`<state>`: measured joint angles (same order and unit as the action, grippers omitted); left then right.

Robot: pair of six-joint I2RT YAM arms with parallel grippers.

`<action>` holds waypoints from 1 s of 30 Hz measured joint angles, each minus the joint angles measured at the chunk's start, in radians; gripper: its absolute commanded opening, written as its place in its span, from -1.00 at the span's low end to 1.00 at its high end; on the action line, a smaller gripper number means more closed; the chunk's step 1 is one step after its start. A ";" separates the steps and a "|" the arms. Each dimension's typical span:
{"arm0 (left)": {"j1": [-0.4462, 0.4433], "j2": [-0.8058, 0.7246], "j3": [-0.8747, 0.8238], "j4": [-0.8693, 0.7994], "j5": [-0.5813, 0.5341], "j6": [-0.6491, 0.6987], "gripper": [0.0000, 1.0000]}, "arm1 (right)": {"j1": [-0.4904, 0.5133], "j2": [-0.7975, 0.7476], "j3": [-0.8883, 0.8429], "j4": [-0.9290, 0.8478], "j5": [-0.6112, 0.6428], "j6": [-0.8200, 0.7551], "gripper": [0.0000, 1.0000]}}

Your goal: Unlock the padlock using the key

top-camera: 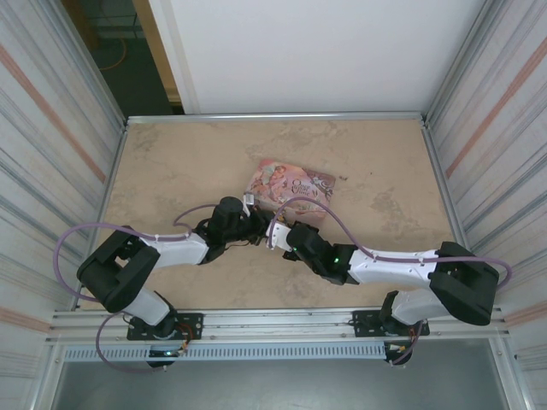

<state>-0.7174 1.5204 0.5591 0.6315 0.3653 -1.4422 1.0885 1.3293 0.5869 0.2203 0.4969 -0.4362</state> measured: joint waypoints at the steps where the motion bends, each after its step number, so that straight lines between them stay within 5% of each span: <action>1: 0.000 0.000 0.000 0.001 -0.002 0.000 -0.92 | -0.002 0.000 -0.002 0.006 -0.001 0.019 -1.00; 13: -0.010 0.007 0.000 0.016 -0.030 -0.009 -0.92 | -0.047 -0.021 -0.059 0.102 -0.081 0.325 -1.00; 25: -0.084 0.029 -0.034 0.017 -0.124 -0.048 -0.90 | -0.059 -0.030 -0.153 0.173 -0.165 0.446 -1.00; 30: -0.116 0.058 -0.039 0.025 -0.146 -0.060 -0.72 | -0.071 -0.036 -0.206 0.207 -0.218 0.491 -1.00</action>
<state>-0.8330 1.5787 0.5201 0.6567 0.2188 -1.5024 1.0172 1.2930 0.3813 0.4274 0.2787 0.0551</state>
